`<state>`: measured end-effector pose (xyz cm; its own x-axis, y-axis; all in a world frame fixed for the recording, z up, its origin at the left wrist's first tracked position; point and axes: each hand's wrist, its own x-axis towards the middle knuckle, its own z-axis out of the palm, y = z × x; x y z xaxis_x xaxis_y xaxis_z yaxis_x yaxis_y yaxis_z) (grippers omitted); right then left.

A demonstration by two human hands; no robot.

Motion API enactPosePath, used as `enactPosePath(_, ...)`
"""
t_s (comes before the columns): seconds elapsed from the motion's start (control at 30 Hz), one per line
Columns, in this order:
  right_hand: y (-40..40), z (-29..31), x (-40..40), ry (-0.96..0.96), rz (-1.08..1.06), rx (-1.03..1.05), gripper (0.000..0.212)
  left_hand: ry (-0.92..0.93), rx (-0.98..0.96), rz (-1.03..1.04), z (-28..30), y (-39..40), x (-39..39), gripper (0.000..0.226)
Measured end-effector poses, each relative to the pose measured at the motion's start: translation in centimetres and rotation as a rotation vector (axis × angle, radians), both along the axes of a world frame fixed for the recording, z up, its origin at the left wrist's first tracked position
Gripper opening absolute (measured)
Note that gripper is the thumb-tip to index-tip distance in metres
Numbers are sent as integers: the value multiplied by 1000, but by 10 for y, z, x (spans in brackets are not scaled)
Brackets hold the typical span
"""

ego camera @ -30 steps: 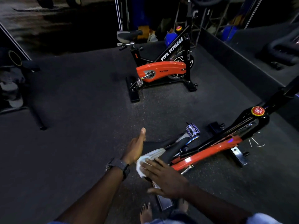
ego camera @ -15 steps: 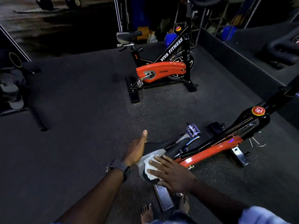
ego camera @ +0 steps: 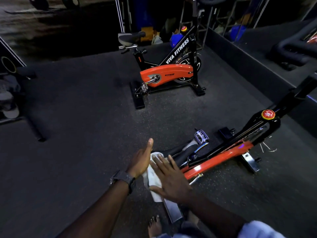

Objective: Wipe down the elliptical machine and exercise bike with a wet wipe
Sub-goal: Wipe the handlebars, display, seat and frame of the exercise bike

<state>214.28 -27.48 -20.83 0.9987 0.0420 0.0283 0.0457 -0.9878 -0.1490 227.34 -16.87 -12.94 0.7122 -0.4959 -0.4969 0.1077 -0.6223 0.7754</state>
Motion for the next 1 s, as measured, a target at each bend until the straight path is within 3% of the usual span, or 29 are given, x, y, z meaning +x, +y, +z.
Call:
enactPosePath(0.1,8,-14,-11,-41,111,-26,55,28,-22,-8,2,-4,-3,104)
enactPosePath(0.17,-21,-19,-28,-51,175,-80,57,35,-24,2,2,-5,-3,119)
enactPosePath(0.27,-59,-14,-28,-21,-36,-109,70,49,-42,20,-9,-5,-1,129)
enactPosePath(0.37,-32,-8,-2,-60,-163,-26,67,36,-34,9,-7,-7,-2,127)
enactPosePath(0.47,4,-18,-5,-89,82,-69,74,45,-38,-12,1,-10,-3,107)
enactPosePath(0.53,-15,-26,-28,-104,209,-132,79,47,-29,-30,2,-11,-2,107)
enactPosePath(0.57,-31,-29,-37,-122,206,-143,76,48,-29,-32,2,-10,-2,114)
enactPosePath(0.63,-64,-30,-44,-136,0,-105,66,41,-38,-30,0,-8,-1,126)
enactPosePath(0.7,-87,-24,-30,-151,-322,9,67,40,-54,-43,-2,-7,1,119)
enactPosePath(0.77,-83,-22,-13,-226,-538,249,67,46,-70,-56,-5,-8,-1,105)
enactPosePath(0.87,-33,-30,-11,-395,-692,689,72,50,-54,-56,-8,-8,-1,99)
enactPosePath(1.0,17,-37,-15,-466,-793,961,69,35,-67,-58,-10,-7,2,97)
